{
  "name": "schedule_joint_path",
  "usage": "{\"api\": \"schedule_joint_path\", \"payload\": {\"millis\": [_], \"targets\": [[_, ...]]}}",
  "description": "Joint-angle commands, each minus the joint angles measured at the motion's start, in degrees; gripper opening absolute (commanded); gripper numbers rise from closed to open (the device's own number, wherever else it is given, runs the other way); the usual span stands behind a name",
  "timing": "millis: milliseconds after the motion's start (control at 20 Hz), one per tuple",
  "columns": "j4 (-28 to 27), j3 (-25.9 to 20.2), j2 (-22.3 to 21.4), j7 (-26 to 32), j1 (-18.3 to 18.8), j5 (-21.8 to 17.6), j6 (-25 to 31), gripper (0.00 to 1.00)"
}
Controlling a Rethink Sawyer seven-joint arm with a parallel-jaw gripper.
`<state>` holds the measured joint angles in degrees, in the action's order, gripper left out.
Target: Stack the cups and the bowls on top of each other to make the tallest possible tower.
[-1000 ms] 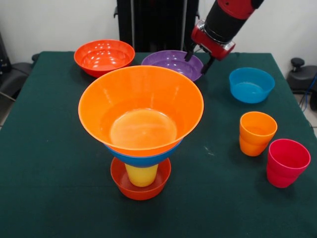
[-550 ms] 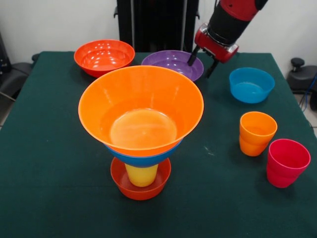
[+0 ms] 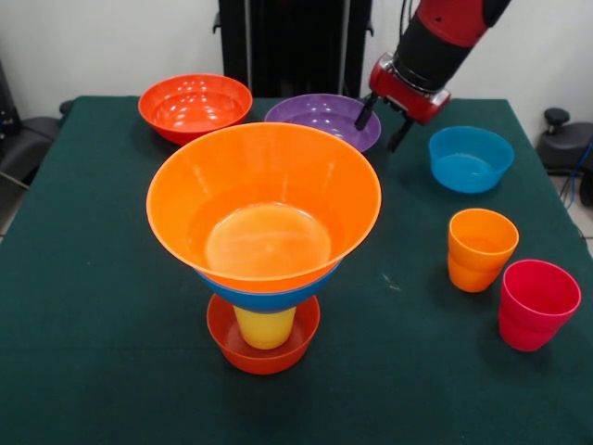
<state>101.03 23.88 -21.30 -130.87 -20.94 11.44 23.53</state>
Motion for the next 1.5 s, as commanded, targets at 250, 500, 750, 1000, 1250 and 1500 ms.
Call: {"api": "schedule_joint_path", "payload": {"millis": [250, 500, 750, 1000, 1250, 1500], "targets": [[0.87, -4.15, 8.03, -13.66, -4.14, 3.45, -6.49, 1.0], [1.86, -2.89, 9.4, -14.83, -6.41, 4.66, -7.43, 1.0], [1.44, 0.97, 10.17, -15.32, -9.14, 5.45, -4.59, 1.0], [1.28, 3.58, 11.02, -16.39, -11.9, 6.53, -1.87, 1.0], [1.85, 4.17, 10.48, -16.4, -12.63, 6.81, -0.74, 1.0], [1.9, 2.31, 10.07, -14.52, -10.91, 5.85, -2.39, 1.0]]}}
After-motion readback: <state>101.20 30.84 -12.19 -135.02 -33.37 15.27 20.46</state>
